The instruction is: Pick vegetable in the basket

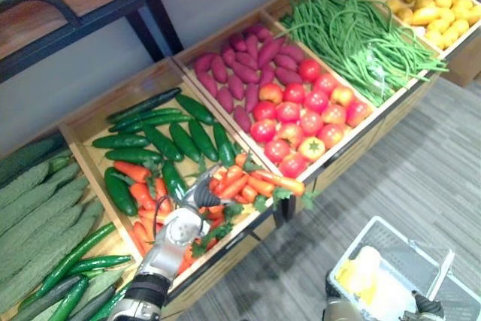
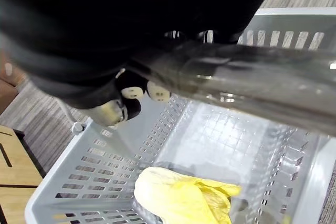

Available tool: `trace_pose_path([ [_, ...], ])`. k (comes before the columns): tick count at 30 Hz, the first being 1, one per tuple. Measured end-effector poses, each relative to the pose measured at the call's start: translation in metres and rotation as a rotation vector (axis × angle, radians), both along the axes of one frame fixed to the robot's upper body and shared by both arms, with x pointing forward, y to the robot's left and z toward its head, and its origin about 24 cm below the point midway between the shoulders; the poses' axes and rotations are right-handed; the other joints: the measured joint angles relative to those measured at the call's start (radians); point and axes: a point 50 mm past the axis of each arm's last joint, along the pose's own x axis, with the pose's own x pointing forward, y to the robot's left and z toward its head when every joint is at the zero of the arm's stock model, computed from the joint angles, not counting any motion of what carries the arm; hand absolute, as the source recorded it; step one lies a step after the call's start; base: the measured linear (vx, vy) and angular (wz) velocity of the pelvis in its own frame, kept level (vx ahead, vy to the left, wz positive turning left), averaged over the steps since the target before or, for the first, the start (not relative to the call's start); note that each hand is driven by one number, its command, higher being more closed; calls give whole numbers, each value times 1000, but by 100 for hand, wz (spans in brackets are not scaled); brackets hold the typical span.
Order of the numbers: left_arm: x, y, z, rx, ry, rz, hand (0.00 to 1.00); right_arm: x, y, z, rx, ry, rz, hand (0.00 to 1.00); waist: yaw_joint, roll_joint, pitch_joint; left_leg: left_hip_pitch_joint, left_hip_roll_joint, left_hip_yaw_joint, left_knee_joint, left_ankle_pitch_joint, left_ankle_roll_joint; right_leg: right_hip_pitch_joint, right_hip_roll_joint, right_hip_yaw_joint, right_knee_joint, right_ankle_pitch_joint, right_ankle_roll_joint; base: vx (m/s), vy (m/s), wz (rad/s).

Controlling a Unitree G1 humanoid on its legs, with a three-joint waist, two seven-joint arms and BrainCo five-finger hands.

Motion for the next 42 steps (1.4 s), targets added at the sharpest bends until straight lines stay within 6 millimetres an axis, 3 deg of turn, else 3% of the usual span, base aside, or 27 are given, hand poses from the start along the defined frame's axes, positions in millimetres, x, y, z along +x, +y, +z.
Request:
trace_pose_path([
  [12,28,18,-4,195,14,114,0,16,2,3,-3,-33,12,100,-2,-17,49,-17,31,68,34,-17,-10,-62,32,74,19,9,-13,-83,-60,-18],
  [13,30,20,-1,193,5,130,100,17,2,3,-3,-34,14,100,-1,-19,51,-18,31,79,33,-17,-10,-69,35,79,19,12,-16,-97,-60,-10],
  [26,45,28,18,201,-55,215,100,23,5,4,-23,-37,45,100,-1,-48,80,-22,33,83,33,-26,-17,-83,38,95,17,32,-19,-87,-38,-3],
  [33,48,5,37,219,-135,122,100,16,12,-1,4,-30,15,100,-1,-79,100,-21,30,14,33,-23,-13,-30,17,29,6,32,-19,-43,-16,26],
  [39,44,-15,64,209,-277,49,100,12,15,-3,14,-24,0,100,2,-78,98,-20,28,-48,33,-19,-8,15,4,-28,1,31,-18,-33,-19,29],
  [42,39,-18,67,208,-295,30,100,11,16,-4,20,-23,2,100,6,-75,97,-22,25,-69,33,-17,-5,28,-2,-48,1,31,-18,-48,-21,21],
])
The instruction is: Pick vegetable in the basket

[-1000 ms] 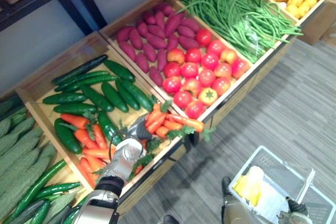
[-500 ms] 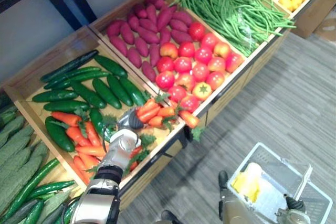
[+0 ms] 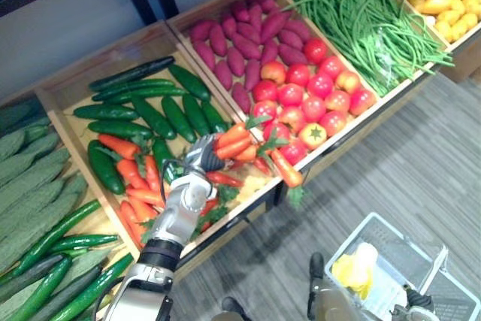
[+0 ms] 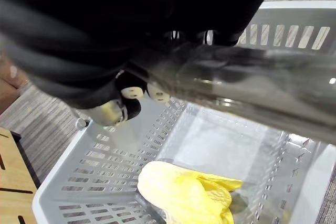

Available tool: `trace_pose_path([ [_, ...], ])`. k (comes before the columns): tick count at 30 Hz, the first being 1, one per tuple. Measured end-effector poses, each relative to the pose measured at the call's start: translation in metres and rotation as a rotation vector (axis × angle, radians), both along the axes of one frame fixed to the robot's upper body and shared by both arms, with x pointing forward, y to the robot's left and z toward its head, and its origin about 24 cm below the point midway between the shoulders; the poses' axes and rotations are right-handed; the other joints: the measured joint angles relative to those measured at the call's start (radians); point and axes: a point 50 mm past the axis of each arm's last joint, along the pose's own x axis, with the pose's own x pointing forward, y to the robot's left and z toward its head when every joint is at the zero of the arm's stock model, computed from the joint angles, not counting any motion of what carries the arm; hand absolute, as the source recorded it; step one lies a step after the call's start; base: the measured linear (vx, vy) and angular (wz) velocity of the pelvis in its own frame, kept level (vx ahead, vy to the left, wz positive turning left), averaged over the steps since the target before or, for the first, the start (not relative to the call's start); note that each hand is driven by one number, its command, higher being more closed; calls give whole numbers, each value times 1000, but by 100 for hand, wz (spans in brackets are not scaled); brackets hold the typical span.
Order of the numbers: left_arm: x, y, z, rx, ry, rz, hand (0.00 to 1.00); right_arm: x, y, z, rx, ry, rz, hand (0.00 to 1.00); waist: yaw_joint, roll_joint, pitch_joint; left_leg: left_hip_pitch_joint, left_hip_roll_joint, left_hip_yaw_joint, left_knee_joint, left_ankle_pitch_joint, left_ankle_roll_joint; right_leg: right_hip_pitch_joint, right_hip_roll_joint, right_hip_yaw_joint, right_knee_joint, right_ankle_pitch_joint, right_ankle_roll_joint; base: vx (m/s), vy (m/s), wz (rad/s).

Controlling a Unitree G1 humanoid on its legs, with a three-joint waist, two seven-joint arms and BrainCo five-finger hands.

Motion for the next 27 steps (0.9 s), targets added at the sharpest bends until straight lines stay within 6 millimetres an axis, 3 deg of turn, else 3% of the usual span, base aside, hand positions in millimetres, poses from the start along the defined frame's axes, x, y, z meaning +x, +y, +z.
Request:
trace_pose_path([
  [6,-14,-1,-7,7,4,-25,100,-6,0,-2,3,13,0,100,8,7,-30,-15,-3,-39,-1,6,9,14,-4,-35,-5,0,0,-58,-36,19],
  [8,-17,-1,-3,11,-14,-34,100,-10,0,-2,4,23,-2,100,25,8,-43,-16,-3,-47,-1,10,14,20,-5,-45,-7,0,0,-69,-45,13],
  [12,-25,4,-9,26,-3,-42,100,-12,0,-3,2,33,6,100,24,14,-69,-14,-10,-74,-3,17,18,45,-13,-76,-20,0,0,-70,-37,19],
  [22,-41,28,-22,88,51,-6,100,-16,-4,-3,-17,66,50,100,25,18,-127,-31,-38,-123,-44,48,32,52,-33,-123,-36,3,4,-45,-19,14],
  [27,-44,42,-10,122,7,12,100,-13,-16,3,-52,72,91,100,28,18,-130,-31,-48,-141,-52,50,34,64,-39,-136,-43,4,6,8,-3,10],
])
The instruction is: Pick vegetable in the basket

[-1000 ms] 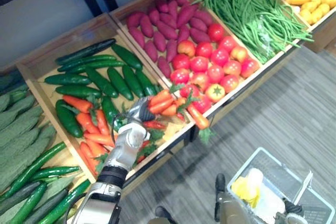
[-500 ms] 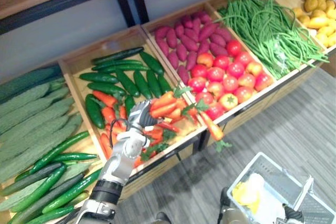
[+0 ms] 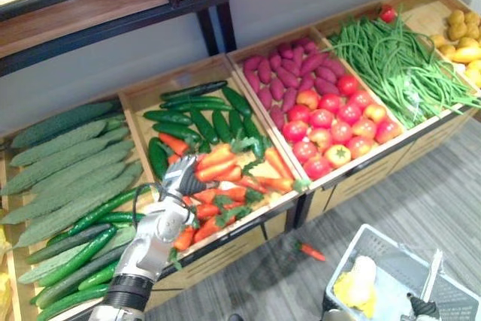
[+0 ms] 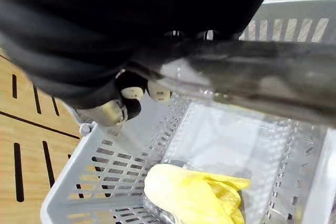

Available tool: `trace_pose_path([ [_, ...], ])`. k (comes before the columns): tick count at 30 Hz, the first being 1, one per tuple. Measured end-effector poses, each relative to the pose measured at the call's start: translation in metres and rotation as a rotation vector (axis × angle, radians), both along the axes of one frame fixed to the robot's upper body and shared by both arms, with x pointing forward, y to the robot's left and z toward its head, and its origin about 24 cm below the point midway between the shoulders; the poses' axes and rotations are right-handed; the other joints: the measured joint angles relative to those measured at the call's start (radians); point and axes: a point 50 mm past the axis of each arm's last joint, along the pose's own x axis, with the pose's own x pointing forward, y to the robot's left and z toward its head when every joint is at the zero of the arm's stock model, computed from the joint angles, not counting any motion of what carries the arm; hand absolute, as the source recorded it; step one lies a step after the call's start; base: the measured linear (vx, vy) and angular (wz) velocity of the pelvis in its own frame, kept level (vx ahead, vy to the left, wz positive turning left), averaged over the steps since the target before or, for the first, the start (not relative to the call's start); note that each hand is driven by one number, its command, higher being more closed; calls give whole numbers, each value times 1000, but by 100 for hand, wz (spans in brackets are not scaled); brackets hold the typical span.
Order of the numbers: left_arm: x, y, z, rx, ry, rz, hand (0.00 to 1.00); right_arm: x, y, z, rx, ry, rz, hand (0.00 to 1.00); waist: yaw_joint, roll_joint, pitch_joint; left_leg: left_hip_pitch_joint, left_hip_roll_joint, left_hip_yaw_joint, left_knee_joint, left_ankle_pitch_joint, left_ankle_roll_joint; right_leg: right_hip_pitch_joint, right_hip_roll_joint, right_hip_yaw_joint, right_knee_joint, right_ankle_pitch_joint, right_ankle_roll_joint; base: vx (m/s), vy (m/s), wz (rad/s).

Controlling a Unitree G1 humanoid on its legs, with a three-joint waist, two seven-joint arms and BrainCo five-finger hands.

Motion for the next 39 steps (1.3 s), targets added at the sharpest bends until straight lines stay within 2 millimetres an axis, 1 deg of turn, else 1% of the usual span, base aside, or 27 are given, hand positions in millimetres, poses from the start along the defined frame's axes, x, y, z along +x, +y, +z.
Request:
trace_pose_path([
  [7,0,6,4,3,-17,12,100,8,-5,4,-29,6,33,100,-1,1,-1,0,-7,-6,-3,0,0,3,-4,-6,-4,0,0,3,-3,1],
  [13,-1,7,5,1,-24,18,100,8,-7,5,-33,9,34,100,-3,1,-7,1,-15,-12,-4,0,1,13,-11,-12,-14,4,6,-17,-11,3],
  [16,-6,3,8,0,-43,-1,100,8,-9,6,-42,12,40,100,-4,1,-7,2,-16,-11,-4,-1,1,13,-13,-11,-14,5,6,-9,-7,-1],
  [19,-8,-3,18,-2,-86,-39,100,7,-23,12,-94,40,71,100,-2,0,-8,3,-17,-6,-4,-1,1,11,-12,4,-15,8,10,-30,-25,-5],
  [21,-9,-6,30,9,-132,-86,100,12,-42,25,-165,53,104,100,-4,0,-8,12,-17,6,-4,-1,1,9,-10,20,-14,10,10,-33,-26,-16],
  [22,-10,-7,32,16,-143,-99,100,14,-47,28,-184,53,111,100,-3,-1,-8,17,-17,16,-5,-1,1,7,-9,28,-13,11,11,-40,-26,-35],
  [24,-16,-14,40,47,-170,-165,100,31,-67,50,-292,45,191,100,-4,0,-16,23,-20,54,-13,-1,1,-20,-6,69,-10,19,10,-53,-24,-46],
  [25,-18,-17,41,49,-175,-188,100,36,-72,57,-321,31,205,100,-6,0,-16,24,-22,62,-15,-1,1,-23,-6,77,-10,21,10,-63,-31,-42],
  [27,-22,-31,38,16,-158,-271,100,46,-88,78,-422,31,272,100,-7,1,-18,51,-25,98,-19,-3,2,-24,-2,111,-8,24,10,-59,-32,-40],
  [29,-25,-40,38,12,-153,-323,100,54,-94,92,-491,27,326,100,-8,1,-18,68,-24,123,-20,-9,0,-25,3,137,-7,27,9,-54,-27,-38],
  [30,-26,-43,38,3,-150,-337,100,57,-95,95,-506,24,347,100,-7,0,-19,72,-24,134,-19,-11,-1,-29,5,147,-7,29,9,-76,-36,-51],
  [32,-29,-52,41,-24,-155,-382,100,70,-92,107,-565,8,435,100,-8,0,-23,76,-23,173,-18,-16,-1,-50,9,185,-7,39,9,-91,-50,-46],
  [36,-35,-68,38,-51,-138,-471,100,82,-82,116,-594,-15,555,100,-9,-1,-24,113,-22,244,-17,-26,-9,-53,22,235,-1,43,11,-69,-39,-43],
  [39,-38,-77,37,-64,-121,-523,100,92,-74,123,-613,-45,622,100,-23,-1,-24,143,-21,286,-13,-35,-18,-55,33,271,4,43,12,-55,-25,-39],
])
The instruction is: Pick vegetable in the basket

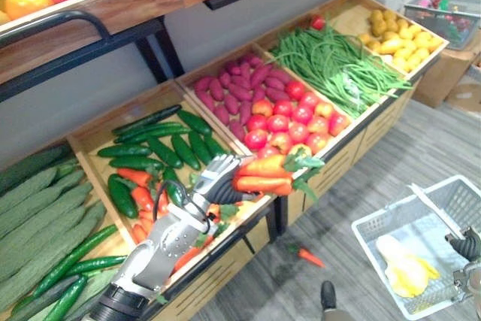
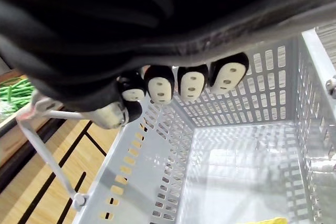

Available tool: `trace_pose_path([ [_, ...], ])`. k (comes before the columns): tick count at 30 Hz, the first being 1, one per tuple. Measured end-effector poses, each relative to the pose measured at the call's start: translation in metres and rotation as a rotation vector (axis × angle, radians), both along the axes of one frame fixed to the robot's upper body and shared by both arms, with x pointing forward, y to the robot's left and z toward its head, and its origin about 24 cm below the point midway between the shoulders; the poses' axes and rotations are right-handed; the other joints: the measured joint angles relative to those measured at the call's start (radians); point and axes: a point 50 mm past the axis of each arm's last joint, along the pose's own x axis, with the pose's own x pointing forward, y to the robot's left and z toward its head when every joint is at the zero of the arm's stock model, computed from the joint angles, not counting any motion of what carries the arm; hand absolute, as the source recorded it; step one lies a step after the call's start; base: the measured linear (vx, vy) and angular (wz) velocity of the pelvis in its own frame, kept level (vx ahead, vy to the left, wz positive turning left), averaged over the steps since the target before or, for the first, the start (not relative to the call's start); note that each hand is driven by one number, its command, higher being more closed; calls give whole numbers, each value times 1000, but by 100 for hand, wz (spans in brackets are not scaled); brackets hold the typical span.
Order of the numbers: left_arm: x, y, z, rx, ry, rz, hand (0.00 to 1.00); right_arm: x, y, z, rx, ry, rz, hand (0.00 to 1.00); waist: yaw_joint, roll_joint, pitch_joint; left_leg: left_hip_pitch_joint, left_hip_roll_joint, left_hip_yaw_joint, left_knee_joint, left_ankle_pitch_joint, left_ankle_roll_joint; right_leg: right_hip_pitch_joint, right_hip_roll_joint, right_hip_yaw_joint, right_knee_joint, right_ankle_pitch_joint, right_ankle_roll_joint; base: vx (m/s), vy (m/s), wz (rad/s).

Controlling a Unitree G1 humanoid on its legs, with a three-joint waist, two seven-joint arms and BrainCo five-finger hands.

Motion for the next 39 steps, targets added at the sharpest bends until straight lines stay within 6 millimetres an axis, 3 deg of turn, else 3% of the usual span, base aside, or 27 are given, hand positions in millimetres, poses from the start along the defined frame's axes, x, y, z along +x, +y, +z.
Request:
trace_pose_path([
  [8,3,-36,8,-20,-8,-165,100,31,33,26,-71,-31,286,100,-12,2,-2,24,43,141,128,-76,-22,-39,34,129,25,7,5,-79,-18,-50],
  [13,-1,-63,9,-43,0,-275,100,46,63,27,-56,-21,440,100,-11,2,-2,49,74,231,184,-106,-37,-60,70,196,42,10,3,-85,-31,-44],
  [17,-6,-87,3,-43,32,-367,100,59,90,41,-58,-77,575,100,-15,1,-1,51,92,294,240,-138,-46,-90,92,256,42,27,2,-118,-22,-47],
  [21,-8,-108,-12,-37,104,-425,100,66,120,57,-46,-114,738,100,-42,0,-1,67,120,348,290,-169,-59,-102,119,298,43,28,3,-83,-21,-37],
  [26,-11,-128,-19,-14,145,-490,100,73,141,71,-55,-126,870,100,-63,-1,0,71,141,411,332,-185,-69,-137,152,347,55,39,-2,-58,-11,-37],
  [33,-7,-138,-32,9,198,-489,100,75,159,83,-12,-141,963,100,-68,-6,4,102,158,485,352,-191,-80,-151,195,402,56,44,-6,-23,-18,-30],
  [39,-4,-141,-50,75,260,-462,100,82,185,97,38,-197,1072,100,-68,-22,14,133,168,558,378,-196,-87,-161,233,458,54,58,-11,-22,-37,-31],
])
